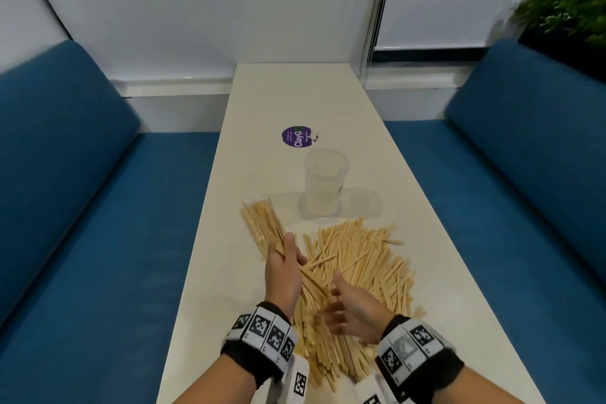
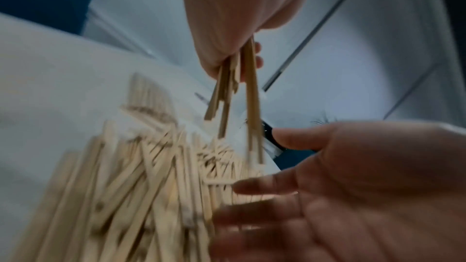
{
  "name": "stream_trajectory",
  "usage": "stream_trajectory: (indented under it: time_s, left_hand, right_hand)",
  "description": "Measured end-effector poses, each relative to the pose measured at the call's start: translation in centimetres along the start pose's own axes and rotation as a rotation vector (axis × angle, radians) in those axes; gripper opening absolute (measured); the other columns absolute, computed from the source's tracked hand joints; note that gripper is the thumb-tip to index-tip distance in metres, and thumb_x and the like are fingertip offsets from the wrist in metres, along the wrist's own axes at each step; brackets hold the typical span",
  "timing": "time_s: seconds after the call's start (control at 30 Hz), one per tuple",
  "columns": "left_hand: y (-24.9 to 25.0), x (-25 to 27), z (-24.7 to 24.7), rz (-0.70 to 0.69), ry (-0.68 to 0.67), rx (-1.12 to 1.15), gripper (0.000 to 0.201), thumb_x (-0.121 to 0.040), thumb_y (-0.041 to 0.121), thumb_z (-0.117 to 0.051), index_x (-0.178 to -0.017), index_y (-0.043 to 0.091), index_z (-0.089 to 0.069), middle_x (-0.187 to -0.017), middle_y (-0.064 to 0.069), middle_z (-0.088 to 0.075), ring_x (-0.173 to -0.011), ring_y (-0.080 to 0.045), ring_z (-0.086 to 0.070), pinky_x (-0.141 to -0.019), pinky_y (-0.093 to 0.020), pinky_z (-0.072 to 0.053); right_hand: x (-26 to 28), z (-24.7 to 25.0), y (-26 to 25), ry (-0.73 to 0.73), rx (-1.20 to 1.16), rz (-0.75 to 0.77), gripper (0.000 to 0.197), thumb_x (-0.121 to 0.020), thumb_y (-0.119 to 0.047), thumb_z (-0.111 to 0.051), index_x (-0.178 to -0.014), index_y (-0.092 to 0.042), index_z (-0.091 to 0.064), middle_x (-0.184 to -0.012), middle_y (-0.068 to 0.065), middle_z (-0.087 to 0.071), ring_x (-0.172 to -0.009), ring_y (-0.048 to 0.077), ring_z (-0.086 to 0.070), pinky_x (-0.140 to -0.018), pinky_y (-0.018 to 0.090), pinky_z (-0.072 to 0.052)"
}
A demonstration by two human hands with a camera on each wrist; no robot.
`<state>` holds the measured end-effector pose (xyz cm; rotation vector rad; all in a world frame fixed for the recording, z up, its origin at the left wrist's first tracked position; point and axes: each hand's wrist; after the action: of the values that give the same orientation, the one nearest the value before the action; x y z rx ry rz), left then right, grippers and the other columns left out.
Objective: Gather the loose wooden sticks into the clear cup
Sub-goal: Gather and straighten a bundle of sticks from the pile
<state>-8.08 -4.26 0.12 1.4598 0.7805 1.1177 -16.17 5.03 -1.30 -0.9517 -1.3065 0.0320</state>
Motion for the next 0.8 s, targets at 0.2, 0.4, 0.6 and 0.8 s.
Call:
stream_trajectory:
  time_s: [0.2,0.4,0.6,0.8]
  left_hand:
    - [1.5,0.0,-0.7,-0.107,0.046,0.060,0.058,-0.086,0.054,-0.037,-0.113,0.003,-0.048,-0.064,0.000,-0.051,-0.065,-0.020,-0.052,-0.071,-0.032,-0.044]
    - [1.4,1.1,-1.1,-0.127,-0.005,-0.030,0.082,-0.075,0.064,-0.038,-0.125,0.000,-0.046,-0.112,-0.023,-0.062,-0.106,-0.035,-0.058,-0.098,-0.047,-0.045]
    - [1.3,1.4,-0.8,-0.041,-0.103,0.025,0.074,-0.079,0.061,-0.042,-0.104,-0.007,-0.052,-0.091,-0.032,-0.063,-0.098,-0.053,-0.054,-0.074,-0.052,-0.051]
    - [1.3,1.8,0.0,0.005,-0.303,0.005,0.033,-0.084,0.051,-0.047,-0.075,0.020,-0.049,-0.057,0.008,-0.052,-0.052,-0.006,-0.049,-0.054,-0.021,-0.041]
  right_hand:
    - [1.4,-1.6,-2.8,-0.083,-0.389,0.043,0.035,-0.097,-0.037,-0.044,-0.088,-0.004,-0.051,-0.070,0.010,-0.050,-0.061,0.023,-0.054,-0.065,0.033,-0.050]
    - [2.5,-2.7,-3.3,-0.172,-0.423,0.112,0.033,-0.101,-0.020,-0.037,-0.104,0.003,-0.060,-0.083,0.015,-0.063,-0.074,0.022,-0.062,-0.062,0.030,-0.057]
    - [2.2,-2.0,-3.1,-0.158,-0.332,0.110,0.042,-0.098,-0.039,-0.040,-0.107,0.001,-0.051,-0.073,0.009,-0.053,-0.064,0.019,-0.054,-0.064,0.030,-0.050]
    - [4.1,-1.6,-4.1,-0.099,0.227,0.362,0.065,-0.091,-0.060,-0.030,-0.138,-0.017,-0.041,-0.140,0.006,-0.047,-0.126,0.021,-0.045,-0.105,0.036,-0.036]
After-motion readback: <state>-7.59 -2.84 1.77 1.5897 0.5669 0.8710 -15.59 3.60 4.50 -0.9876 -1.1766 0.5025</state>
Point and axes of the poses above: each hand's wrist, its own x-axis away from the middle knuckle, its own z-axis out of the back of the hand, y = z × x
